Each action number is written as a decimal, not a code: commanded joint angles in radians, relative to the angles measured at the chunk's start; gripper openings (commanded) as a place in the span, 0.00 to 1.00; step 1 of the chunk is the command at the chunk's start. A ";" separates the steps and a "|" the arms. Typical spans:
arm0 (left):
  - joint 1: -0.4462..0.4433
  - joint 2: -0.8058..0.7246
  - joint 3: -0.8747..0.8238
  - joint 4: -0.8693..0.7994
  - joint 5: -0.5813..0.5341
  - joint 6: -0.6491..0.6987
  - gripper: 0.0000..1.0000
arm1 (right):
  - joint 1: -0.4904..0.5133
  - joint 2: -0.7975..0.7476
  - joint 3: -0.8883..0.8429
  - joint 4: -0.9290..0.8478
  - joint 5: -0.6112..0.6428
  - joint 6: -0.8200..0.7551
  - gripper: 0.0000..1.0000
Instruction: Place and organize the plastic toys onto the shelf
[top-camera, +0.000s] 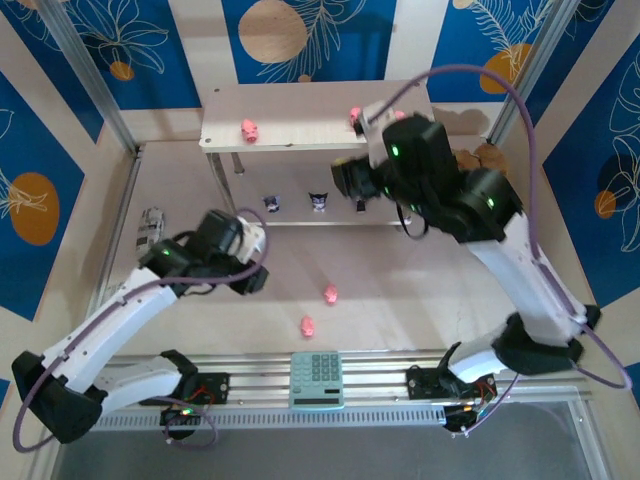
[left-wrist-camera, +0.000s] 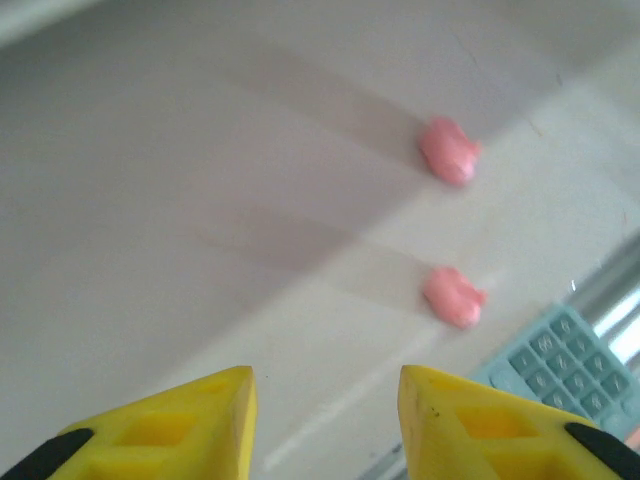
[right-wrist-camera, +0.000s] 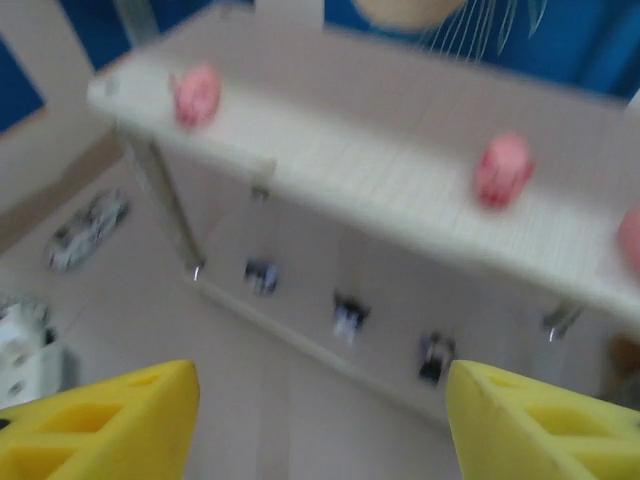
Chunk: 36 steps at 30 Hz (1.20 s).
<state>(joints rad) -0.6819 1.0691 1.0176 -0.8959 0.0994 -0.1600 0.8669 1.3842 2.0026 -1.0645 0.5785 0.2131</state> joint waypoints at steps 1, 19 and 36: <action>-0.124 -0.003 -0.097 0.104 -0.036 -0.156 0.43 | 0.034 -0.083 -0.214 -0.108 0.011 0.206 0.67; -0.364 0.401 -0.103 0.330 0.009 -0.314 0.46 | 0.027 -0.308 -0.677 -0.105 -0.129 0.441 0.67; -0.349 0.533 -0.100 0.336 0.056 -0.321 0.23 | -0.041 -0.353 -0.732 -0.086 -0.151 0.428 0.67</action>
<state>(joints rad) -1.0401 1.5745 0.9058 -0.5686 0.1246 -0.4755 0.8337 1.0523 1.2915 -1.1625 0.4469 0.6350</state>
